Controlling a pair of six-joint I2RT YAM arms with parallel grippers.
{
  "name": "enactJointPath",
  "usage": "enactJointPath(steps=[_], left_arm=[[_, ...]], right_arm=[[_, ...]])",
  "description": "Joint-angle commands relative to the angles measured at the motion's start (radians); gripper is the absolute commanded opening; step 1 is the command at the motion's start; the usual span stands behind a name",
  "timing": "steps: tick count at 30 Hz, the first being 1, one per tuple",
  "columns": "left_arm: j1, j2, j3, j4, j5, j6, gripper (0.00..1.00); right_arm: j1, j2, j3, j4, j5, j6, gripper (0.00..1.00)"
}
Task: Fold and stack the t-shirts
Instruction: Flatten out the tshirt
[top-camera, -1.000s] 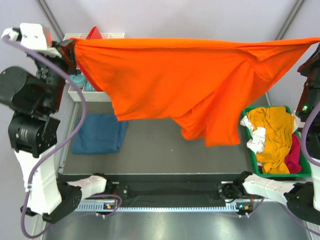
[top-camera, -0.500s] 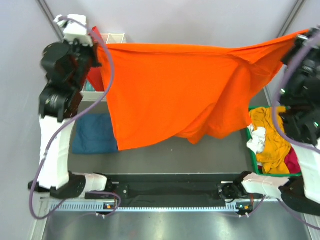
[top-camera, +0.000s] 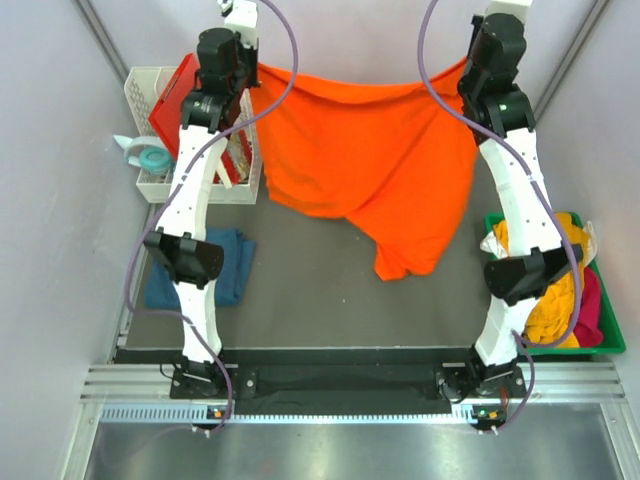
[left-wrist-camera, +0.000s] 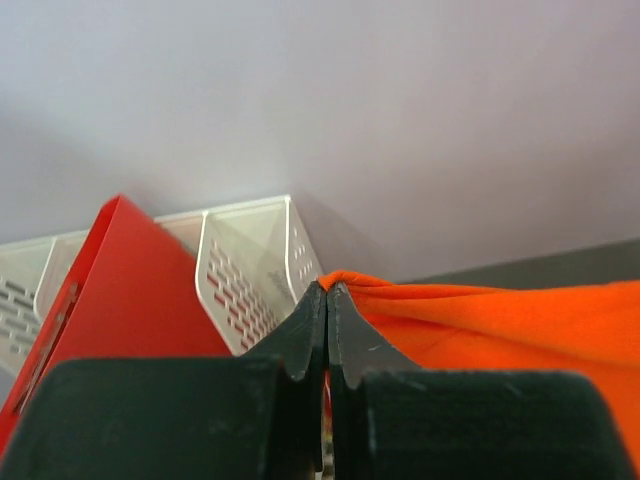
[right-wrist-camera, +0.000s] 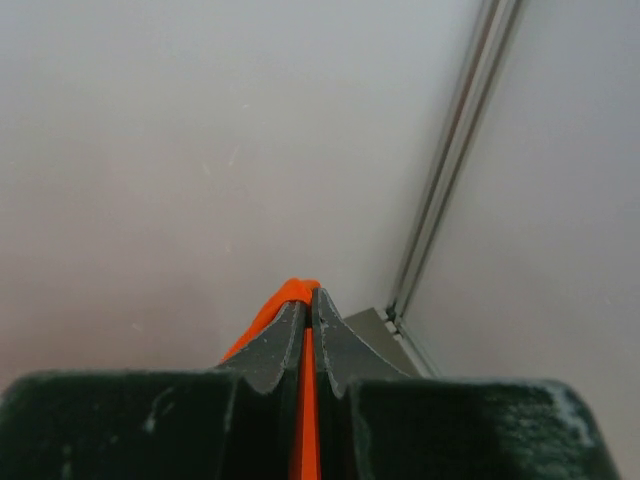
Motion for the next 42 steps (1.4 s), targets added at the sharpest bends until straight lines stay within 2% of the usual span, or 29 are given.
enactJointPath(steps=[1,5,10,11,14,15,16,18,19,22,24,28,32,35,42], left_arm=[[0.005,0.047,0.139,0.216,-0.018,0.047,0.0],[-0.004,0.038,0.129,0.362,-0.026,0.076,0.0],[-0.006,0.024,0.076,0.384,-0.039,0.029,0.0],[-0.006,0.018,0.024,0.384,-0.041,0.02,0.0],[0.003,-0.024,-0.157,0.41,-0.062,-0.02,0.0],[0.003,-0.05,-0.212,0.419,-0.065,-0.026,0.0],[0.005,-0.067,-0.334,0.428,-0.061,-0.037,0.0],[0.002,-0.123,-0.468,0.442,-0.038,-0.036,0.0],[0.002,-0.143,-0.596,0.454,-0.035,-0.039,0.0],[0.0,-0.226,-0.801,0.442,-0.019,-0.04,0.0],[0.0,-0.3,-0.886,0.424,0.002,-0.033,0.0],[0.0,-0.395,-1.019,0.283,0.11,-0.019,0.0],[-0.014,-0.438,-1.046,0.059,0.187,0.003,0.0],[-0.024,-0.456,-1.059,-0.05,0.224,0.024,0.0],[-0.047,-0.496,-1.121,-0.165,0.257,0.046,0.0]], right_arm=[[-0.055,-0.009,0.169,0.097,-0.131,0.088,0.0],[-0.066,-0.046,0.188,0.12,-0.17,0.09,0.0],[-0.063,-0.115,0.099,0.126,-0.15,0.056,0.0],[-0.065,-0.129,0.071,0.125,-0.145,0.056,0.0],[-0.052,-0.188,-0.135,0.181,-0.11,0.064,0.0],[-0.046,-0.218,-0.333,0.224,-0.101,0.064,0.0],[-0.043,-0.245,-0.426,0.294,-0.096,0.076,0.0],[-0.042,-0.308,-0.647,0.319,-0.09,0.139,0.0],[-0.039,-0.324,-0.71,0.33,-0.09,0.188,0.0],[-0.01,-0.399,-0.924,0.329,-0.073,0.265,0.0],[0.023,-0.431,-1.044,0.319,-0.05,0.297,0.0],[0.137,-0.491,-1.165,0.211,0.016,0.364,0.0],[0.216,-0.494,-1.222,0.068,0.042,0.479,0.0],[0.267,-0.514,-1.266,-0.032,0.083,0.582,0.0],[0.336,-0.584,-1.349,-0.237,0.1,0.78,0.0]])
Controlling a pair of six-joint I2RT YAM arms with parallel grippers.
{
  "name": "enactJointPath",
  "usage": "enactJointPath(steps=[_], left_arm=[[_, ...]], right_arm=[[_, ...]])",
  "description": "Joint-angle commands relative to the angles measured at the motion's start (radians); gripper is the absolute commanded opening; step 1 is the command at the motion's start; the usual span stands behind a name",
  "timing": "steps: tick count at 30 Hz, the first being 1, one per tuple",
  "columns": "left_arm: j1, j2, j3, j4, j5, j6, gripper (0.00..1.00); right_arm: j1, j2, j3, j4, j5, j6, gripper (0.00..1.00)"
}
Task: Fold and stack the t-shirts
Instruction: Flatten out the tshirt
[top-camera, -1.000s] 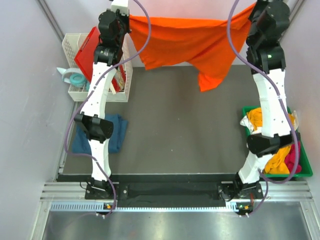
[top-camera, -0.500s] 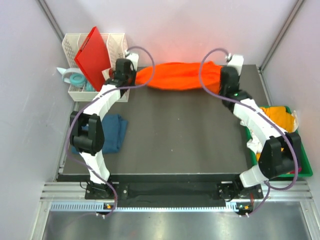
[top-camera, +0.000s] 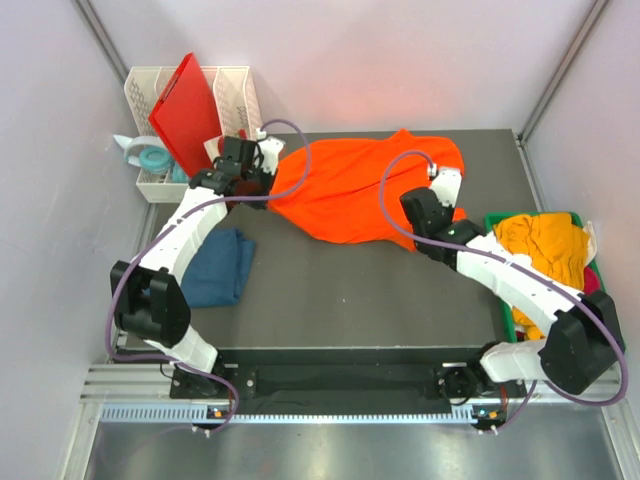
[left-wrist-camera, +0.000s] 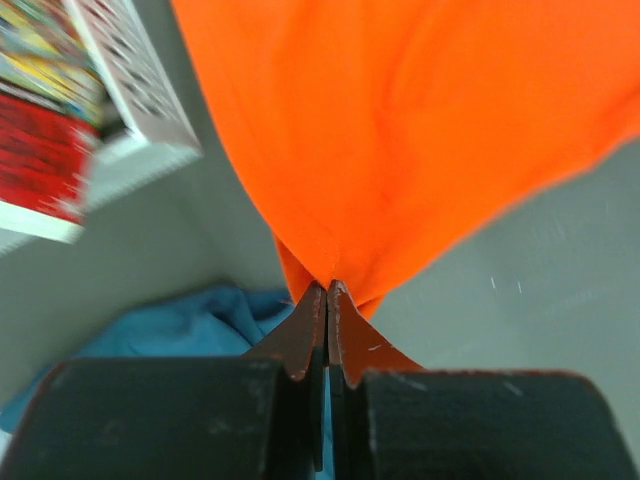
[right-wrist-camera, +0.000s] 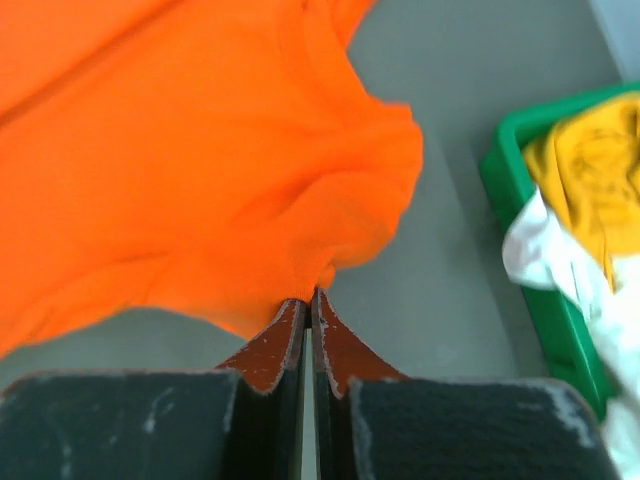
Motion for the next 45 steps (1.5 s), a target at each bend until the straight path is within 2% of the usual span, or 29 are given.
enactJointPath(steps=[1,13,23,35,45], left_arm=[[-0.012,-0.037,-0.042,-0.125,0.039,0.016,0.0],[-0.02,-0.109,-0.079,-0.291,0.077,-0.014,0.0],[-0.019,-0.08,-0.147,-0.421,0.02,-0.004,0.0],[-0.02,-0.037,-0.245,-0.398,-0.006,-0.026,0.0],[-0.02,0.024,-0.282,-0.374,0.028,-0.064,0.0]], right_arm=[[0.043,-0.072,-0.037,-0.169,0.049,0.199,0.0],[0.094,-0.272,-0.198,-0.436,0.029,0.495,0.0],[0.1,-0.346,-0.229,-0.645,-0.016,0.618,0.0],[0.132,-0.464,-0.247,-0.857,-0.105,0.831,0.0],[0.146,-0.579,-0.258,-0.963,-0.149,0.89,0.0]])
